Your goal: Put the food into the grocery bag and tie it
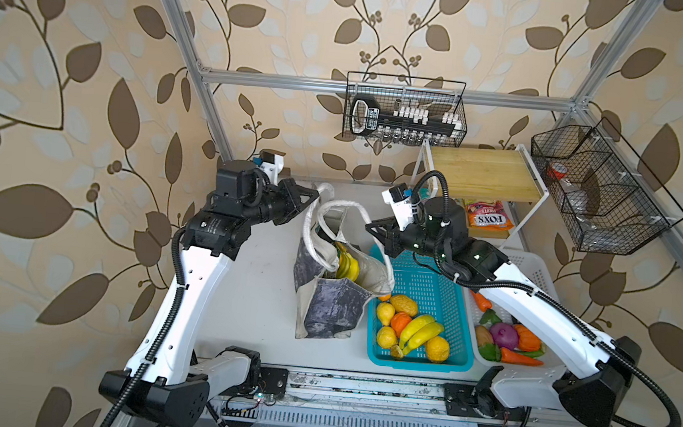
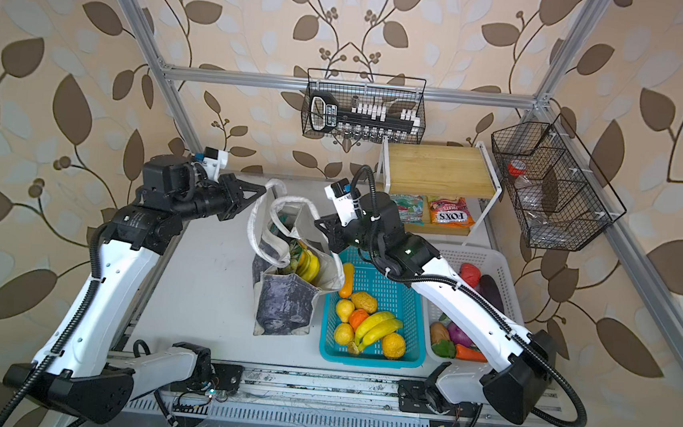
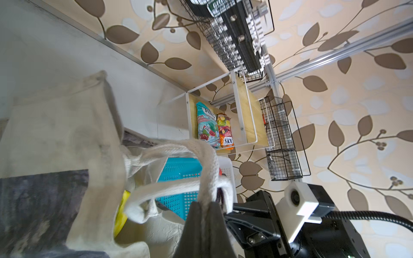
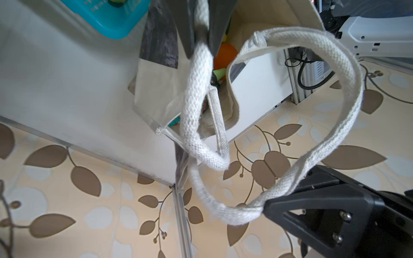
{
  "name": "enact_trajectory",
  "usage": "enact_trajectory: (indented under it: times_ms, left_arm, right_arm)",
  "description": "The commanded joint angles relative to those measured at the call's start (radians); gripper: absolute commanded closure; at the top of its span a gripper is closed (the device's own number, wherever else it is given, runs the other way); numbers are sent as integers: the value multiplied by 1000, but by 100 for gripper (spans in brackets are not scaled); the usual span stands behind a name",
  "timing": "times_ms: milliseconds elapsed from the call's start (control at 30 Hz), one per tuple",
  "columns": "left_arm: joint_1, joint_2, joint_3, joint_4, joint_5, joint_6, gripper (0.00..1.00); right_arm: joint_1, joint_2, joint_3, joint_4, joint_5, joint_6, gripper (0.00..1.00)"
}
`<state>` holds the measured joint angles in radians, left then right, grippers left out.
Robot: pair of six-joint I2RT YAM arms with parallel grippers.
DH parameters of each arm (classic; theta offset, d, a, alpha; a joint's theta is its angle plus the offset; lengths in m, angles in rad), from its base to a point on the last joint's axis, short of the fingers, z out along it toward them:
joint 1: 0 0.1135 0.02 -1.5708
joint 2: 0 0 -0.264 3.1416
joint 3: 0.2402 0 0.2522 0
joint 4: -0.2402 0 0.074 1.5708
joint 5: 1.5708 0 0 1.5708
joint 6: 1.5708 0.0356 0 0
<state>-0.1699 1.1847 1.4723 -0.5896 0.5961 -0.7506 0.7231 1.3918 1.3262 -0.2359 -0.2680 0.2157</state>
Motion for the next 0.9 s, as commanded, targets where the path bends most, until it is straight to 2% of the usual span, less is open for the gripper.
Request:
enact_trajectory:
  times_ms: [0,167,333,433,567,700,800,867]
  left_arm:
    - [-68,40,102,-28,-22,58,100]
    - [-173,117,163,-36,-90,63,100]
    - [-216,166,145,-1,-179,43,100]
    - [-251,220,199,-55,-216,76,100]
    - [-334,293,327,-189,-362,172,100]
    - [-345,322,406,-285,-468,215,99]
    - [-345,343,458,-340,-502,248,82]
    - [-346,361,498,-361,-501,257,79]
  right_arm:
    - [24,50,9,95,-111,-16,100]
    - [27,79,-73,282,-182,32,100]
    - [29,39,-240,515,-184,80,100]
    - [29,46,-277,569,-213,88,100]
    - [29,68,-286,603,-265,93,100]
    - [29,38,-348,701,-269,88,100]
    - [31,40,-346,718,-290,79,100]
    - [30,55,-336,728,-318,77,100]
